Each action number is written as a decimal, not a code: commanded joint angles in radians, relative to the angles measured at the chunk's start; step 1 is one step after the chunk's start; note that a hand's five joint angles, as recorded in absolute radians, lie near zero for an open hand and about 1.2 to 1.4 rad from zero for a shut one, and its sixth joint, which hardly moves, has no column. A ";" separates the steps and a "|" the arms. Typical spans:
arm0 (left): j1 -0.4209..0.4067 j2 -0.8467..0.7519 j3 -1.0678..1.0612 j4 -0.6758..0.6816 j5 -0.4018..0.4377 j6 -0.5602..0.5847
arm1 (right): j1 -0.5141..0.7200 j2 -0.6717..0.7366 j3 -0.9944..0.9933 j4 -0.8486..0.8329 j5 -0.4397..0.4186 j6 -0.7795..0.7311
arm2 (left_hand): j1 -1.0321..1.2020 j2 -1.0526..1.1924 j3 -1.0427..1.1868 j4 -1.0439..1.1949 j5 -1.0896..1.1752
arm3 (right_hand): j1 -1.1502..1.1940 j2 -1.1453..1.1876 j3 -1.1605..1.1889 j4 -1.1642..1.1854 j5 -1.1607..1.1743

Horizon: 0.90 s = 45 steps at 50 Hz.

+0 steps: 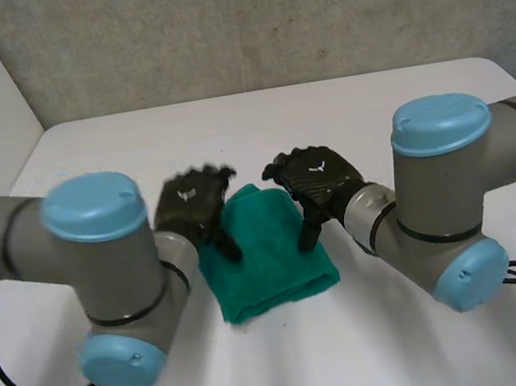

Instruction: Fold the towel.

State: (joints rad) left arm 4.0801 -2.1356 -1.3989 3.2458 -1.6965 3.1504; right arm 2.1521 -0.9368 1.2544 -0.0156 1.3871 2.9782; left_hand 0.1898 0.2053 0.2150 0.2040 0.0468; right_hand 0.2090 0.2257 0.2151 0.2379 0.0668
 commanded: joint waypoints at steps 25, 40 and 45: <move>0.140 0.351 0.185 -0.266 -0.029 -0.036 | -0.172 -0.399 -0.050 0.059 0.268 0.013 | -0.008 -0.024 -0.034 -0.023 -0.040 | -0.034 -0.051 -0.041 -0.063 -0.067; 0.237 0.473 0.178 -0.377 0.089 -0.076 | -0.212 -0.451 -0.052 0.120 0.280 -0.047 | -0.014 -0.030 -0.040 -0.029 -0.046 | -0.034 -0.051 -0.041 -0.063 -0.067; 0.240 0.477 0.158 -0.377 0.098 -0.073 | -0.201 -0.454 -0.043 0.118 0.280 -0.050 | -0.014 -0.030 -0.040 -0.029 -0.046 | -0.034 -0.051 -0.041 -0.063 -0.067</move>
State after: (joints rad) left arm 4.3156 -1.6720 -1.2130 2.8625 -1.6188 3.0725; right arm 1.9369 -1.3861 1.1985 0.1057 1.6707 2.9294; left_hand 0.1898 0.2053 0.2150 0.2040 0.0453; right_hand 0.1923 0.2257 0.2112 0.2378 0.0620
